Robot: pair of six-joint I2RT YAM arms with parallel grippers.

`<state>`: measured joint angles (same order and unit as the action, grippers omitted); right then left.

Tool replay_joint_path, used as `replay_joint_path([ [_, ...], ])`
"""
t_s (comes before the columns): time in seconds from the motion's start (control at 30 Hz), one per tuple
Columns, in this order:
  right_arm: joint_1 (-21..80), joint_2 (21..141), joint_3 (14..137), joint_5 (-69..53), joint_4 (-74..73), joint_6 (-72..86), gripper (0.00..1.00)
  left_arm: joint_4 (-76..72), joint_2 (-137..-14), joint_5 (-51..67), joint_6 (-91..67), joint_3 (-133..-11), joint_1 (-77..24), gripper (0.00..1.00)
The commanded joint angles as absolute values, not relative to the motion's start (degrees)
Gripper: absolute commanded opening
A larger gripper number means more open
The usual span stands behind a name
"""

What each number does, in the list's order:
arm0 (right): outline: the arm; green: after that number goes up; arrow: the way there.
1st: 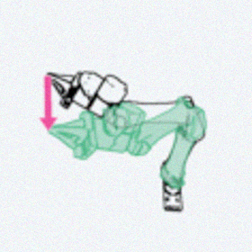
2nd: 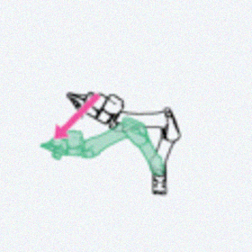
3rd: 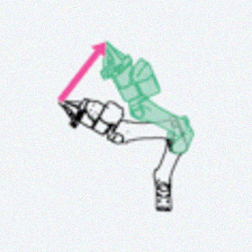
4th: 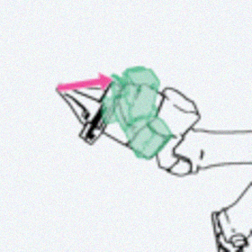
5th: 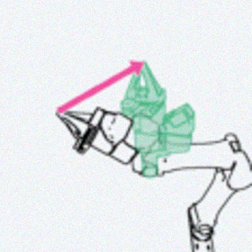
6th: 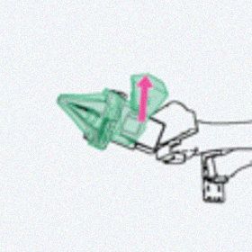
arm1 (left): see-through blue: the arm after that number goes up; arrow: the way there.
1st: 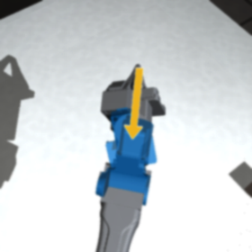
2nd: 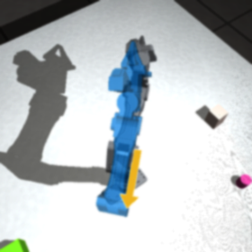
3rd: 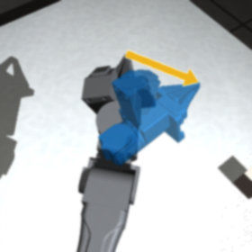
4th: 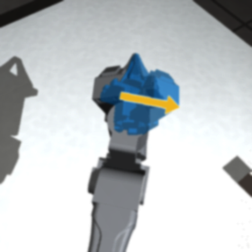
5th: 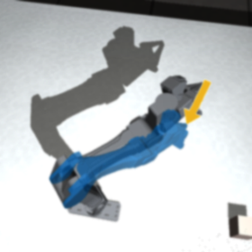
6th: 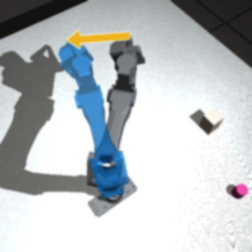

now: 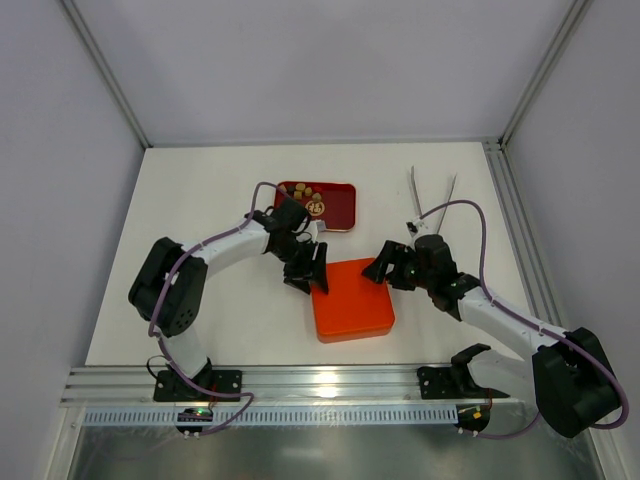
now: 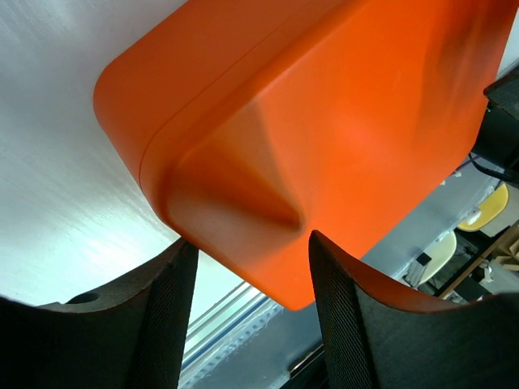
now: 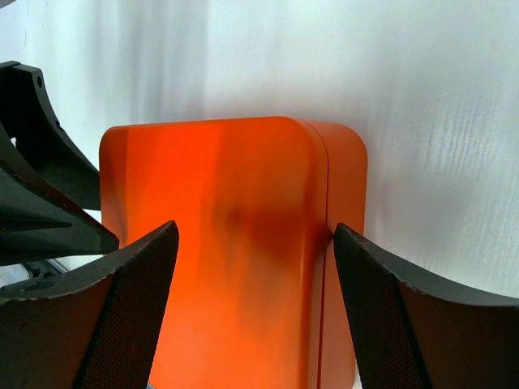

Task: Pack the chocolate

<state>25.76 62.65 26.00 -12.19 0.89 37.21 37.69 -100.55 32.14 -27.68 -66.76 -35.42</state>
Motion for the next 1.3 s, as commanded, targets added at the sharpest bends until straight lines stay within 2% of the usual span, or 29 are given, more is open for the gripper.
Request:
replay_joint_path([
  [0.0,26.81,61.61,26.19,-14.94,4.31,37.27,0.78,36.91,-99.76,30.77,-26.54,-69.00,-36.04,0.57],
  [0.23,26.81,61.08,25.05,-14.42,3.52,36.48,0.78,37.44,-100.28,28.83,-27.25,-67.68,-35.95,0.56],
  [0.53,26.89,61.26,24.08,-13.80,2.11,35.33,0.80,36.30,-102.04,26.72,-28.30,-66.71,-35.95,0.45],
  [0.7,26.72,62.14,23.20,-13.71,2.55,35.59,0.80,35.77,-103.36,26.28,-28.65,-67.23,-36.04,0.44],
  [1.07,26.81,64.77,20.30,-15.29,6.58,37.18,0.69,34.72,-105.91,25.93,-29.53,-68.20,-36.04,0.40],
  [1.27,25.76,67.06,19.51,-17.49,9.05,37.35,0.55,34.54,-106.87,25.75,-29.88,-69.17,-36.04,0.37],
])
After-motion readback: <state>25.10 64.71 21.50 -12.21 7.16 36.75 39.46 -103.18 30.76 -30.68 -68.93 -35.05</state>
